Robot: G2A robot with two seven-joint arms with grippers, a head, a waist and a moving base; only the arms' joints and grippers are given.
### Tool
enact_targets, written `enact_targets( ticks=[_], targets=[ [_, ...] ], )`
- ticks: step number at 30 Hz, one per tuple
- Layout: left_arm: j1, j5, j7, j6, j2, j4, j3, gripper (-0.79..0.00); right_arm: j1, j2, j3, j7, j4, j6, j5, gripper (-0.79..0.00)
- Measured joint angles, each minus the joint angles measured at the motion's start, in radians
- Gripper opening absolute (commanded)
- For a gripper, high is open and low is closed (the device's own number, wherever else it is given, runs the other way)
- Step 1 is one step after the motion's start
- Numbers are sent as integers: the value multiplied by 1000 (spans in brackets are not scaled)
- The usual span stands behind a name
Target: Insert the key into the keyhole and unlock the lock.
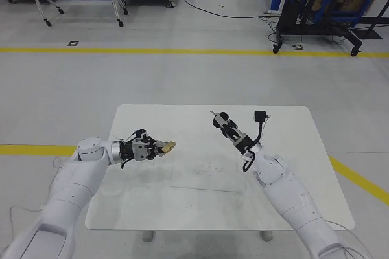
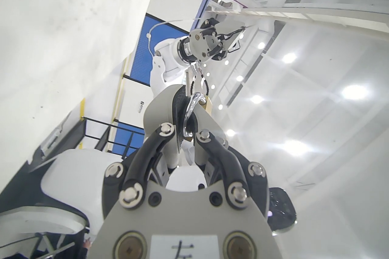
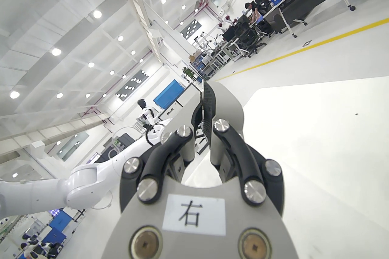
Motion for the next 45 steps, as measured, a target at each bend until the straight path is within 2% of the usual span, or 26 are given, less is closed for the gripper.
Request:
enact_targets(
  ticks=[4,11,16,19,21,24,26,30,36,40,45],
  targets=[
    [-37,36,-30,35,-9,41,31,-785,-14,-8,-28,-80,-31,15,-133,-785],
    [-71,103,-79,-78,-10,70,47,-785,-15,-8,-27,-82,-32,13,-132,-785],
    [-71,103,-77,-74,-10,70,47,-785,-17,-8,-29,-79,-35,14,-136,-785],
    [-67,99,-74,-70,-10,66,46,-785,-16,-7,-31,-80,-48,2,-202,-785],
    [-49,77,-79,-34,-10,47,44,-785,-19,-4,-25,-125,-79,-10,-301,-785],
    [-44,80,-108,19,-6,31,45,-785,-40,5,-18,-196,-133,-85,-473,-785],
    [-44,92,-106,29,-3,25,45,-785,-56,14,-7,-245,-173,-104,-648,-785],
    [-34,88,-104,17,-2,7,43,-785,-109,19,0,-345,-216,37,-897,-785],
    [-14,69,-113,-4,-2,-20,36,-785,-94,2,-42,-379,-174,95,-864,-785],
    [-9,62,-108,-8,-1,-26,31,-785,-56,-15,-74,-380,-114,90,-792,-785],
    [-3,46,-93,-9,0,-30,21,-785,-19,-31,-116,-361,-74,32,-743,-785]
  ],
)
